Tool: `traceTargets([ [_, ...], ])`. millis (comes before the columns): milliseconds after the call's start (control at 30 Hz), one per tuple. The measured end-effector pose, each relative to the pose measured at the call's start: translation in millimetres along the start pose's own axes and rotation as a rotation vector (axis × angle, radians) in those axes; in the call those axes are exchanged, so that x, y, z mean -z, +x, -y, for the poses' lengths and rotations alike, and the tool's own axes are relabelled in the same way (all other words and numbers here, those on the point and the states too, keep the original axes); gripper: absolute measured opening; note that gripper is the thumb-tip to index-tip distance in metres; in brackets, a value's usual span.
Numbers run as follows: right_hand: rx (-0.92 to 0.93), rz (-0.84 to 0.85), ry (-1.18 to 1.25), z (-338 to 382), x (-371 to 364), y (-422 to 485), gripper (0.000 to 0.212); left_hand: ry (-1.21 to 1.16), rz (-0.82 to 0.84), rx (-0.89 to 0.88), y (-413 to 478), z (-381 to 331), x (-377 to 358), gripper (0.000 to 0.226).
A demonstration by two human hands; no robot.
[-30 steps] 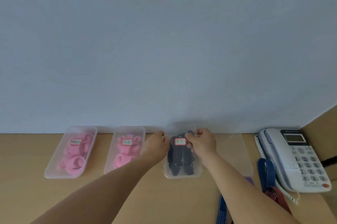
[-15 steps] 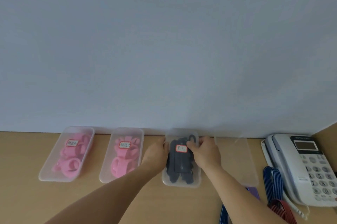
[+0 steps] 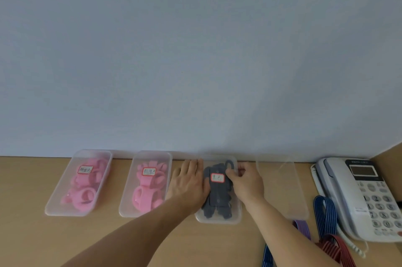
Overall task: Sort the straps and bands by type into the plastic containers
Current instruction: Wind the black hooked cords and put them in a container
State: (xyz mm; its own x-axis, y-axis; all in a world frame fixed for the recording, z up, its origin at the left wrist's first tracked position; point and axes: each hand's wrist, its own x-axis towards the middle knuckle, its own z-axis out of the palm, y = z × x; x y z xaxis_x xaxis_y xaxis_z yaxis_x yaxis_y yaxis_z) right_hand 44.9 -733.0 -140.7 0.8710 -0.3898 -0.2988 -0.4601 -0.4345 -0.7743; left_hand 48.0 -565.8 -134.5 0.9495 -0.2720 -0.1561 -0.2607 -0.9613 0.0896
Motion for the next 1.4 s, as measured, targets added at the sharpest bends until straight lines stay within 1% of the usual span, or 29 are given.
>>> traceTargets([
  [133,-0.003,-0.001,-0.028,2,1,1,0.012,0.157,0.038,-0.144,9,-12,8,0.060],
  [200,-0.008,0.009,-0.041,3,2,2,0.013,0.102,0.074,-0.186,11,-22,1,0.061],
  [267,-0.015,0.026,-0.039,2,2,3,0.014,-0.019,0.048,-0.182,13,-27,-12,0.064],
  [333,-0.015,0.039,-0.029,1,3,5,0.014,-0.028,-0.021,-0.182,12,-26,-22,0.067],
  [400,-0.010,0.054,-0.041,2,6,9,0.013,-0.009,-0.022,-0.231,11,-25,-23,0.072],
  [467,-0.028,0.051,-0.054,3,9,16,0.029,0.011,0.057,-0.276,9,-24,-20,0.077],
  [500,-0.037,0.045,-0.041,3,11,20,0.037,0.024,0.056,-0.285,8,-24,-16,0.080],
  [567,-0.044,0.027,-0.018,5,11,26,0.042,0.049,0.054,-0.288,8,-26,-13,0.084],
  [700,-0.020,0.034,-0.091,11,6,34,0.043,0.053,0.070,-0.283,9,-26,-15,0.086],
  [900,-0.080,0.061,-0.123,11,0,43,0.033,0.044,0.098,-0.323,13,-26,-17,0.086],
  [967,-0.075,0.043,-0.118,12,1,42,0.032,0.039,0.087,-0.316,15,-28,-15,0.088],
  [1100,-0.042,0.053,-0.187,12,3,37,0.032,0.037,0.059,-0.302,15,-30,-16,0.090],
  [1200,-0.039,0.109,-0.155,10,6,27,0.038,0.031,0.062,-0.293,13,-30,-19,0.088],
  [1267,-0.029,0.137,-0.179,6,8,18,0.043,0.030,0.055,-0.289,13,-29,-21,0.083],
  [1400,0.007,0.136,-0.243,-3,11,5,0.044,0.026,0.056,-0.274,14,-28,-21,0.069],
])
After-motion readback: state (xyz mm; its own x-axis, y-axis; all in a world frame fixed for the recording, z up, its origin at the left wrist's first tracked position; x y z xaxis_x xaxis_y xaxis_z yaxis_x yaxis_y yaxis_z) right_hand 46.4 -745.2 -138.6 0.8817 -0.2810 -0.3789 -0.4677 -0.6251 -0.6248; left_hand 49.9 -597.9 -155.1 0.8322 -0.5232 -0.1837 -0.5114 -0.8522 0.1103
